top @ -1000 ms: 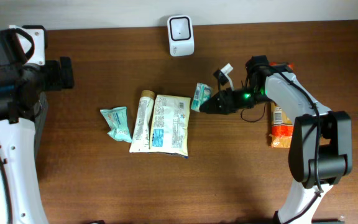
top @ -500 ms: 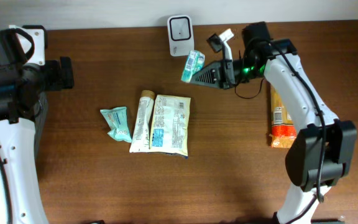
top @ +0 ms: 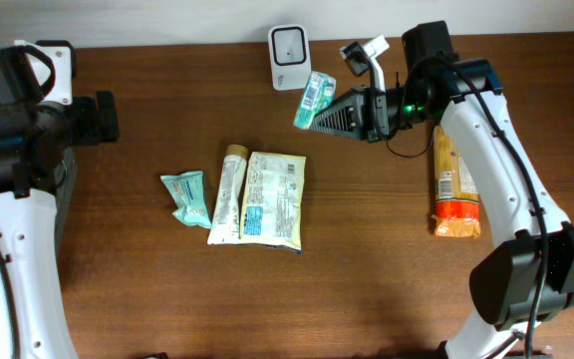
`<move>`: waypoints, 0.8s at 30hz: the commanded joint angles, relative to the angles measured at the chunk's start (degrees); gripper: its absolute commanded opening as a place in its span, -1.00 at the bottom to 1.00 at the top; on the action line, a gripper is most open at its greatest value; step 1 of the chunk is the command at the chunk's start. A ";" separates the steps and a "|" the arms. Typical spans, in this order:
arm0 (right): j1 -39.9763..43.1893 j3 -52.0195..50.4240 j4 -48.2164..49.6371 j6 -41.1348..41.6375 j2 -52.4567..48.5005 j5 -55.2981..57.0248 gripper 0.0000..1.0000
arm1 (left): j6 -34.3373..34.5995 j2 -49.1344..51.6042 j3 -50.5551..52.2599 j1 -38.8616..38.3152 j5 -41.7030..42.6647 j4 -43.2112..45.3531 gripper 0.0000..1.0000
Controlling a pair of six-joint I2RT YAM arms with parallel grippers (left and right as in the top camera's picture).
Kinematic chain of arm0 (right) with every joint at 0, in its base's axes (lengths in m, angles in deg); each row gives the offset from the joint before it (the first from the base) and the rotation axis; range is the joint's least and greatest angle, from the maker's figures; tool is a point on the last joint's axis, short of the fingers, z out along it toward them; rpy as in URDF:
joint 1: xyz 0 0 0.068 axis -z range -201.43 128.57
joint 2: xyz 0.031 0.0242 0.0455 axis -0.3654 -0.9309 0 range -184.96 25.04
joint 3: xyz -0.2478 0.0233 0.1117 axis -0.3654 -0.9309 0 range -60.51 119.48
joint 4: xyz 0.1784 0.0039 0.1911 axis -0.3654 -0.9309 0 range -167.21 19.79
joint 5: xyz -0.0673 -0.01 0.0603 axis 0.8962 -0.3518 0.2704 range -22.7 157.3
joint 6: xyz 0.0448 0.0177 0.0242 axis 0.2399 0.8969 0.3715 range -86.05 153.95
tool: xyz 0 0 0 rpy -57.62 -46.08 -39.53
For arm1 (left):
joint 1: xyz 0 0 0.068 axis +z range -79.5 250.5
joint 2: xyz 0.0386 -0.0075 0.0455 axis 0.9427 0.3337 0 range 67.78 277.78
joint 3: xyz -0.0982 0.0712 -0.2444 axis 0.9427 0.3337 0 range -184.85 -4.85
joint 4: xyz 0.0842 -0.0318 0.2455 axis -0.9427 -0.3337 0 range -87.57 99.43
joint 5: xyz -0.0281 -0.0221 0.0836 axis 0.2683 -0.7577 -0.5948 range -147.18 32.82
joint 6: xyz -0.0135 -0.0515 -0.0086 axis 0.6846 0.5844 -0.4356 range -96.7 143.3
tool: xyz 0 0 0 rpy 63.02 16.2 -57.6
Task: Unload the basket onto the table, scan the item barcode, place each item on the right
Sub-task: 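Raise the Kleenex pack to the white scanner with the right gripper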
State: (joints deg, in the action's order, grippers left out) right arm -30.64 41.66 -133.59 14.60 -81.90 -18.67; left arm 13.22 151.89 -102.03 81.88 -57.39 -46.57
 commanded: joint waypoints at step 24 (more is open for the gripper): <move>-18.91 37.83 11.78 6.51 -28.83 123.99 -0.92 | -0.74 -0.46 -0.15 0.04 0.42 0.09 0.98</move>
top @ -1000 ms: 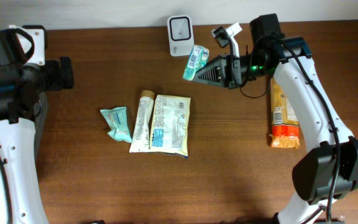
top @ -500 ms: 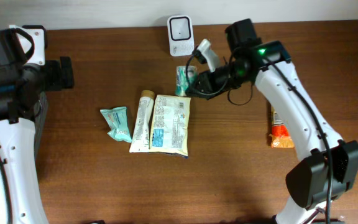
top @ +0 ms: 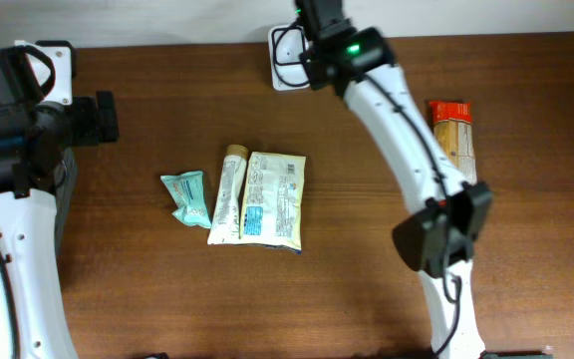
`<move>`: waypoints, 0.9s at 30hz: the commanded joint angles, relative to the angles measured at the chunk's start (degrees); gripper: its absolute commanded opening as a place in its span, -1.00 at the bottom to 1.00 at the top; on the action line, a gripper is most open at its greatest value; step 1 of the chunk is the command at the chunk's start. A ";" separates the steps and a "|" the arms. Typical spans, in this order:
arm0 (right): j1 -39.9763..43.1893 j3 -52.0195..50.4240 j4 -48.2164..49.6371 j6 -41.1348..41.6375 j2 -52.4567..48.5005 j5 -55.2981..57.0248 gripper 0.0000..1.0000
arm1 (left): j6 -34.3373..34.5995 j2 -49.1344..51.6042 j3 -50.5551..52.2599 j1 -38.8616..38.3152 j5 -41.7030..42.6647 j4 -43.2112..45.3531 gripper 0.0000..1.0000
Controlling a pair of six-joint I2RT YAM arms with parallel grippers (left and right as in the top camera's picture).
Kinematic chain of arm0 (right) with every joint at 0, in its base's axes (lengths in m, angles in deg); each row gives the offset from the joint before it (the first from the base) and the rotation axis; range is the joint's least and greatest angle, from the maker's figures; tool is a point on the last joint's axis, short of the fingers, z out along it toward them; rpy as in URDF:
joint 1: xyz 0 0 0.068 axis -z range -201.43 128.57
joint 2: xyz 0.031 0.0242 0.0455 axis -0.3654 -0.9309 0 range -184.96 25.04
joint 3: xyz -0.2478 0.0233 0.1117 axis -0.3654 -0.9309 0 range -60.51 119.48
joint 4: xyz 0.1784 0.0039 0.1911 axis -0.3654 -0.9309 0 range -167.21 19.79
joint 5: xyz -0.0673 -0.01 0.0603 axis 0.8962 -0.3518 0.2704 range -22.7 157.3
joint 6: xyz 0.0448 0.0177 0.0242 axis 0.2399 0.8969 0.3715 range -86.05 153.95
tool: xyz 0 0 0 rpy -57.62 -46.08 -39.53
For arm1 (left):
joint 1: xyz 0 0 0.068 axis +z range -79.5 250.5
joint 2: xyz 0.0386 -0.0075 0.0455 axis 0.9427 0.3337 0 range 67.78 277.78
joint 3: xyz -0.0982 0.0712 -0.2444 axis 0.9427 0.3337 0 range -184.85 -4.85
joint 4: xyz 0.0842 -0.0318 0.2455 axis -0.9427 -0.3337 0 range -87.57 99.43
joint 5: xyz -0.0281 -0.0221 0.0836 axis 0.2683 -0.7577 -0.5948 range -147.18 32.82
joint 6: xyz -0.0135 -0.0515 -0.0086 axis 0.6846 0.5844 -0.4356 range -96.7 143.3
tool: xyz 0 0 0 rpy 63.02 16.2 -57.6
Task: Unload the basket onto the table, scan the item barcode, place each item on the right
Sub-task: 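Raise the Kleenex pack to the white scanner with the right gripper, then place the Kleenex pack beside the spaghetti pack on the right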
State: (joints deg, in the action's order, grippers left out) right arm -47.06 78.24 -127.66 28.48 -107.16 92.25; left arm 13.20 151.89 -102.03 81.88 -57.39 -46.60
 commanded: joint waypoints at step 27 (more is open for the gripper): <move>-2.82 1.16 39.67 -42.10 -20.33 24.85 -0.92 | -0.72 -0.46 -0.15 0.04 0.42 0.09 0.98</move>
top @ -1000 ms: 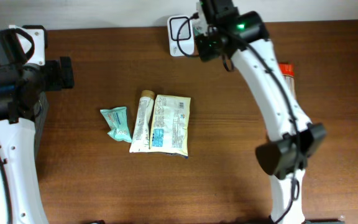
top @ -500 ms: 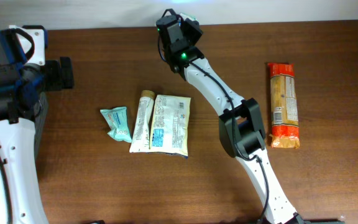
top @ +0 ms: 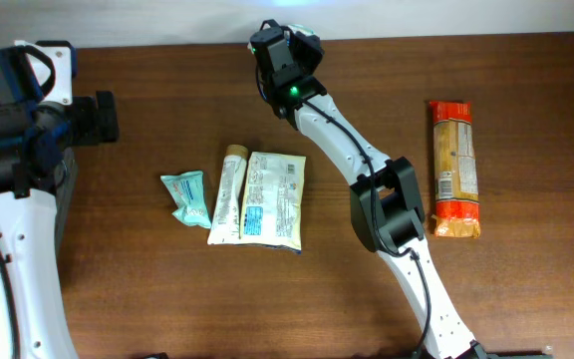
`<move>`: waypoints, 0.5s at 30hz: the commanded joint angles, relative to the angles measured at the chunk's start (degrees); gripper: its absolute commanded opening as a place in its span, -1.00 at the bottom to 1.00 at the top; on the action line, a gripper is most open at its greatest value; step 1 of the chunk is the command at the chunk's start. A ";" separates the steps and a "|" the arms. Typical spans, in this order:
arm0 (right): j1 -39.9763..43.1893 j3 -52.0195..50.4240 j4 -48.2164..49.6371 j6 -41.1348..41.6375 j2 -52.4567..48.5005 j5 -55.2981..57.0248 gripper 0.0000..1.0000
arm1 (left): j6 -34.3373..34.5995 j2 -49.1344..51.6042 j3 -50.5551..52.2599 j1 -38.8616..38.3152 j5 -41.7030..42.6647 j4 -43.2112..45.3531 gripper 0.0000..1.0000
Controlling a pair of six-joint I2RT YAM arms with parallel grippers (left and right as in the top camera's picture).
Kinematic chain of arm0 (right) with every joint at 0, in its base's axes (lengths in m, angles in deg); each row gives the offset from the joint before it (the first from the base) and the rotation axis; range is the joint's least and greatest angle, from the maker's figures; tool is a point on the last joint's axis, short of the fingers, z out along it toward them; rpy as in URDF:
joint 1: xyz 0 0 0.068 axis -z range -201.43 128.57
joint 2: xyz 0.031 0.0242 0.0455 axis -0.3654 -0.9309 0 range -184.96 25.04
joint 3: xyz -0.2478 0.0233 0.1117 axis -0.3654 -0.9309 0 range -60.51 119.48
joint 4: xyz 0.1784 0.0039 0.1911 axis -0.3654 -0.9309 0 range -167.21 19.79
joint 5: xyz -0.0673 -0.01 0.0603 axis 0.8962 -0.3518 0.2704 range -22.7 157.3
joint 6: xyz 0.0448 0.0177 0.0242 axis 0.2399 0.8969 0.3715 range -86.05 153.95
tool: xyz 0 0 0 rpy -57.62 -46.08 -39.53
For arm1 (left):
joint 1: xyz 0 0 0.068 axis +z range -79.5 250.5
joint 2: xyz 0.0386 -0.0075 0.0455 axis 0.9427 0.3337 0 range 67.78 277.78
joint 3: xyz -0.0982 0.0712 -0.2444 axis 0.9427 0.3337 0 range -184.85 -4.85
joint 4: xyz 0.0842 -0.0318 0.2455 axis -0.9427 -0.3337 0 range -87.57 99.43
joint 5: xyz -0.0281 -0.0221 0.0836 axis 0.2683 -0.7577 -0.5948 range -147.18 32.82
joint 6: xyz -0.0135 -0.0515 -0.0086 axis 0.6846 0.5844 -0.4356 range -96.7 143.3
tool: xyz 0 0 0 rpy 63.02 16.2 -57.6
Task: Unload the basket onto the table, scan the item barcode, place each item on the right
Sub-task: 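Place the Kleenex pack beside the spaghetti pack on the right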
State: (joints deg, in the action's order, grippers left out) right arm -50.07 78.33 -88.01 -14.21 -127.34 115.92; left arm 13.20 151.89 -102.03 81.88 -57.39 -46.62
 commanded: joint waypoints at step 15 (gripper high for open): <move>0.72 1.09 -40.39 38.12 21.11 -23.43 -0.92 | -0.72 -0.46 -0.15 0.04 0.42 -0.07 0.98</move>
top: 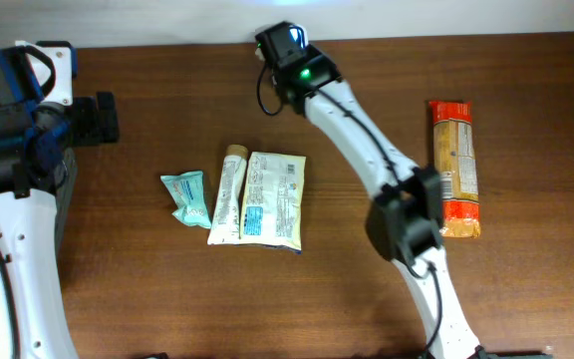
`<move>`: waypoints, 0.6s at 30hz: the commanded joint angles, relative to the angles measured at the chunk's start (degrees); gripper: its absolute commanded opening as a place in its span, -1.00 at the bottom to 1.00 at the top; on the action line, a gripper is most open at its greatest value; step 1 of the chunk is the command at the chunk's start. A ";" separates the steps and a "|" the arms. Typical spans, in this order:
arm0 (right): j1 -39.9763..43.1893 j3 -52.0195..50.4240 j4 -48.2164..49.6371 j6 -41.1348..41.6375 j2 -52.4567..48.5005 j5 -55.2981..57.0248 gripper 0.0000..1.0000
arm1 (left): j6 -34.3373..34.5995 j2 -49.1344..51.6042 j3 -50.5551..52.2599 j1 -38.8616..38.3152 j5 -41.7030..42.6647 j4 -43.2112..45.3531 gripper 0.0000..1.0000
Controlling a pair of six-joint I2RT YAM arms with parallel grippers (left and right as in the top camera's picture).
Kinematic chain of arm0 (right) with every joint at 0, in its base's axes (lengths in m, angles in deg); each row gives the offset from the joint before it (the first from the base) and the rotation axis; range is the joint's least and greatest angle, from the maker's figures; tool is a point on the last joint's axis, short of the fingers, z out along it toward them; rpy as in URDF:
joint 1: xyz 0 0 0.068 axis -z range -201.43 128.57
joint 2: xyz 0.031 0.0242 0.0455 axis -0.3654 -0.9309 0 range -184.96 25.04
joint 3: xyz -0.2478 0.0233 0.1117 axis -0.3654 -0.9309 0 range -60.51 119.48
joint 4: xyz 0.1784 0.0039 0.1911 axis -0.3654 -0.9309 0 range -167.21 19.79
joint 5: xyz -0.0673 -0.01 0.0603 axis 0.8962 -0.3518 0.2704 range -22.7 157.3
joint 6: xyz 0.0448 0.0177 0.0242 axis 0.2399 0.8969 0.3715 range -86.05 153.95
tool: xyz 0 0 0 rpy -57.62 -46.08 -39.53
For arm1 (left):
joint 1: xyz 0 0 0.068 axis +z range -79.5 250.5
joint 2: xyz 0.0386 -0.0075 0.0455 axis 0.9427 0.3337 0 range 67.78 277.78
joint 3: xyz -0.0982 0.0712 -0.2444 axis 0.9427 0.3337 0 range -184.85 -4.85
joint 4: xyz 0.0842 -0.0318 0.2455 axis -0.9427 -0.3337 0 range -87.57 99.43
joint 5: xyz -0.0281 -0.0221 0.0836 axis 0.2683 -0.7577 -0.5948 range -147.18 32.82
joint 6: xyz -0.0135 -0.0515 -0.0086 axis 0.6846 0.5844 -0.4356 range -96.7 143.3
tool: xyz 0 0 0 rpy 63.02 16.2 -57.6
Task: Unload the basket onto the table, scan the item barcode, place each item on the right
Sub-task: 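Place the Kleenex pack beside the spaghetti pack on the right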
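My right arm (367, 150) reaches across the table to the far edge, and its wrist (292, 60) covers the spot at the back. Only a white sliver of the scanner (260, 52) shows beside the wrist. The right gripper's fingers and anything in them are hidden under the wrist. A teal packet (187, 197), a beige tube (229, 194) and a white packet with a blue label (275, 199) lie side by side left of centre. The left arm (28, 110) stays at the far left, away from them; its fingers cannot be made out.
A long tan packet with orange ends (454, 165) lies at the right, just beyond my right arm's elbow (407, 224). The table's far edge runs right behind the wrist. Bare wood lies toward the front.
The right arm's elbow has shifted slightly right and toward the front, while its wrist still sits over the scanner spot at the back. The packets and the left arm have not moved.
First my right gripper held a green packet up just right of the white scanner at the back. Then the wrist stood over the scanner, hiding gripper and packet. It has stayed there since, with only the elbow changing position. The left arm kept still throughout.
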State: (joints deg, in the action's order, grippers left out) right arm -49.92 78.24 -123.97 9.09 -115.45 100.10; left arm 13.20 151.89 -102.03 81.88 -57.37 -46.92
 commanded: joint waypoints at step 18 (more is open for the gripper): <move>25.46 -26.95 -36.89 32.04 12.50 -30.88 -0.69 | -0.72 -0.46 -0.15 0.04 0.39 0.09 0.98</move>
State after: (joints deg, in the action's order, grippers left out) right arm -26.42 53.83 -160.60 40.87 -103.21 69.76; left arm 13.20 151.89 -102.03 81.88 -57.39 -46.92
